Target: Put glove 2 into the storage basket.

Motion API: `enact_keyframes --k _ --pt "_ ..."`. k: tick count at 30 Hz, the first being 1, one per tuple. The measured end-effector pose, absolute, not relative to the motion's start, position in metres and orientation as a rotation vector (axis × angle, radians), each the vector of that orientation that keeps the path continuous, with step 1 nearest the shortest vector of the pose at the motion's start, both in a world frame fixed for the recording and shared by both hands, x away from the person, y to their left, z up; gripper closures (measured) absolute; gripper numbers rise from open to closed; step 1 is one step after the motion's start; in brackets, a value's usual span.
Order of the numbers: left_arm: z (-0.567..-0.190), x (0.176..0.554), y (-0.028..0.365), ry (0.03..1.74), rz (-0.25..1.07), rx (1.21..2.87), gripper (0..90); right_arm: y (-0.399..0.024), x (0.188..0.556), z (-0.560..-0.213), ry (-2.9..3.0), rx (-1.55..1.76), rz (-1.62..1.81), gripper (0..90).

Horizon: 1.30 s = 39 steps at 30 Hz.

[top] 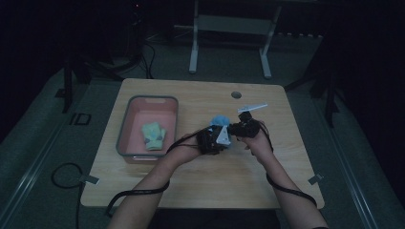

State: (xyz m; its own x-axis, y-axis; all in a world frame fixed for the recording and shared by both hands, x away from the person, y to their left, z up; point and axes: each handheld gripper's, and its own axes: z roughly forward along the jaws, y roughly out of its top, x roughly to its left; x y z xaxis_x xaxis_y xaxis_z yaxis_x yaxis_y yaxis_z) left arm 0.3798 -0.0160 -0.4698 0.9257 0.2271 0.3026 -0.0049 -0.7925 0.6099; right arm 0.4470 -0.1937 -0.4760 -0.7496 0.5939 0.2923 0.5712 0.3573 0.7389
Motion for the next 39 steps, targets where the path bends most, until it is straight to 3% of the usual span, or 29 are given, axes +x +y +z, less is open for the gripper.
enact_keyframes --k 21,39 --pt "-0.429 0.37 0.039 0.232 0.549 2.452 76.2 -0.138 0.45 -0.439 2.592 0.965 1.428 76.7" --pt "-0.426 0.365 0.095 0.335 0.564 2.465 76.2 -0.075 0.454 -0.433 2.652 0.859 1.459 76.7"
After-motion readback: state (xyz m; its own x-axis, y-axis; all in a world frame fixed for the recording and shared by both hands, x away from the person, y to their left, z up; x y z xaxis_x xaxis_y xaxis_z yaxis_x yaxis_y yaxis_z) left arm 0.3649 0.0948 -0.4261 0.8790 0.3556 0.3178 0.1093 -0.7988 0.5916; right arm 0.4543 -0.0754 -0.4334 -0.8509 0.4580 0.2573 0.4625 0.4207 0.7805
